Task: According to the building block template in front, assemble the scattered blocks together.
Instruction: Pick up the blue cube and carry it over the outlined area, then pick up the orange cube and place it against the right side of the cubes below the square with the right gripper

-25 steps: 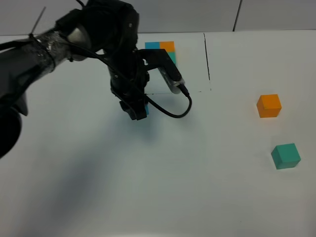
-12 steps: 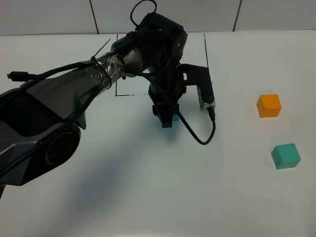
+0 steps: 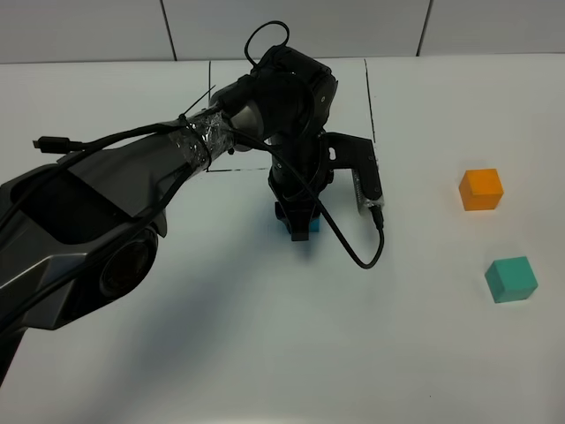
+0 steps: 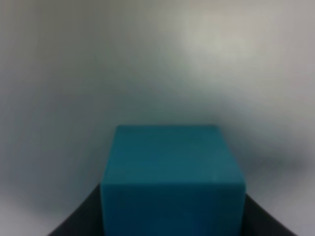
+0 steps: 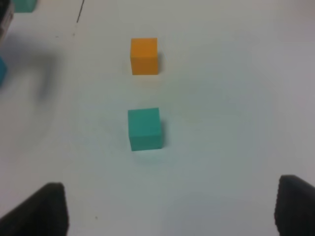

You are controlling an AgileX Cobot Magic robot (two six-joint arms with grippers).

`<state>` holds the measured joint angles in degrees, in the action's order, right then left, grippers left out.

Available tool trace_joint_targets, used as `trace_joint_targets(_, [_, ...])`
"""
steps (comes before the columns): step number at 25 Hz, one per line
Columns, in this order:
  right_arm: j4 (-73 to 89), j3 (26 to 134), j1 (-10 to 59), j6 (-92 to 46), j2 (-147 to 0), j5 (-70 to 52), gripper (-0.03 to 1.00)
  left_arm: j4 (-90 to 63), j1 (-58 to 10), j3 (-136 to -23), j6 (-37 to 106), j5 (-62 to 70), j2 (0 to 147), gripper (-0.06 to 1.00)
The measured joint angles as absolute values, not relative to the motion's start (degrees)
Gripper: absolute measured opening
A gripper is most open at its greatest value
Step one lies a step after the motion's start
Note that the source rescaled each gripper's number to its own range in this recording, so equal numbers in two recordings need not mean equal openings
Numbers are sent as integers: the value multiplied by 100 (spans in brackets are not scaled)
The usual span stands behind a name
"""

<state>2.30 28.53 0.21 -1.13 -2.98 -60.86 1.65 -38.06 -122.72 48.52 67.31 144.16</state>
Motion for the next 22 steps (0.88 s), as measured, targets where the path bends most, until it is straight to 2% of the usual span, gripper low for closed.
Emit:
trace_joint_targets(14, [262,2853,21,-108,-298,-6086,72,148,-3806,-12290,4957,6682,14432,2])
trace_joint_targets(15, [267,2853,21,-108,-298,-6086,72,141,-3806,-12290,4957,6659,14448,8])
trace_joint_targets(16, [267,2853,21,-108,-298,-6086,72,136,-3806,-12290,4957,6620,14481,18])
trace_joint_targets(20, [267,2853,21,-108,-298,-6086,72,117,-3806,-12290,4913,6572,14500,66])
trace_joint_targets(22, [267,2853,21,-108,-298,-6086,72,110,-3806,-12290,4799,6552,14467,85])
